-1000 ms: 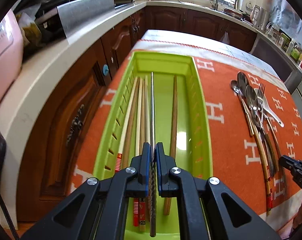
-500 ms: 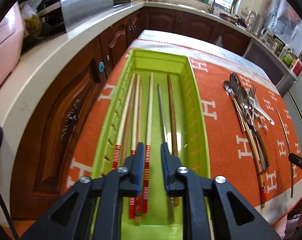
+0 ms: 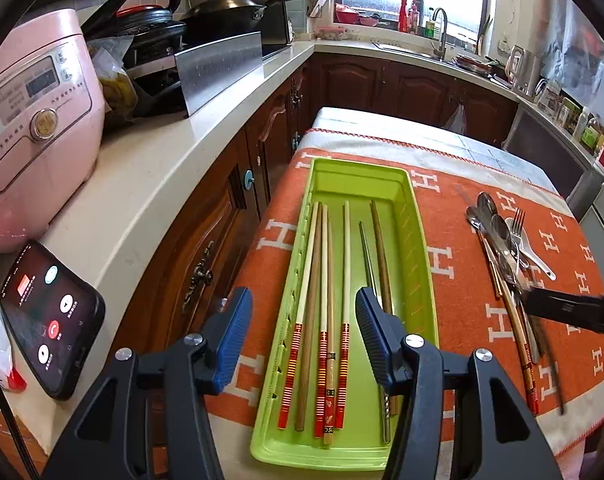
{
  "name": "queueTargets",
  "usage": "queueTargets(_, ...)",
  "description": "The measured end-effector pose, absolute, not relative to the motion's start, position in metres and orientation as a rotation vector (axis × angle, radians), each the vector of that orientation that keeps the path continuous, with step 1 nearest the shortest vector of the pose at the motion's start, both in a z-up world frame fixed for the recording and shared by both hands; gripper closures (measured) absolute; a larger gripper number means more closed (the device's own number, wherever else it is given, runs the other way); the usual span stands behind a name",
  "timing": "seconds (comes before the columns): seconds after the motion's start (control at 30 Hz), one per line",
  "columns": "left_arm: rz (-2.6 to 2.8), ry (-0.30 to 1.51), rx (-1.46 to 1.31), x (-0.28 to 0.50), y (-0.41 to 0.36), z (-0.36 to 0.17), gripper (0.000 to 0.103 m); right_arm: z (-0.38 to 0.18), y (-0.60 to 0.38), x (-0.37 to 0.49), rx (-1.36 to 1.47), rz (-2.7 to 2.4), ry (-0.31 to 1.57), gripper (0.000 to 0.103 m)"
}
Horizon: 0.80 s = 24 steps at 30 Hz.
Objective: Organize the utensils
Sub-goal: 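Carry both steel chopsticks into the green tray and open both tools, then move both open tools back over the spoons on the blanket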
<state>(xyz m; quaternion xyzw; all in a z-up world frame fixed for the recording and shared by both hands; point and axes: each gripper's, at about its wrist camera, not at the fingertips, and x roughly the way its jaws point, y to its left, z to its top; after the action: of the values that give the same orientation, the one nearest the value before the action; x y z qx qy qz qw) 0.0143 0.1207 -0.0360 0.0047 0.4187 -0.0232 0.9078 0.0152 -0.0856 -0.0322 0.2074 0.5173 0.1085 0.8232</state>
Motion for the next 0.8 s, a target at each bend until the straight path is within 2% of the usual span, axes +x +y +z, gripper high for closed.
queueTargets(0.43, -0.043, 0.914, -0.013, 0.020, 0.123, -0.049, 0.050, -0.061, -0.023, 0.073, 0.479, 0.302, 1.202, 0.096)
queueTargets(0.8, -0.070, 0.938, -0.019, 0.024, 0.107, -0.049, 0.050, -0.057, -0.049, 0.056, 0.473, 0.333, 1.170, 0.096)
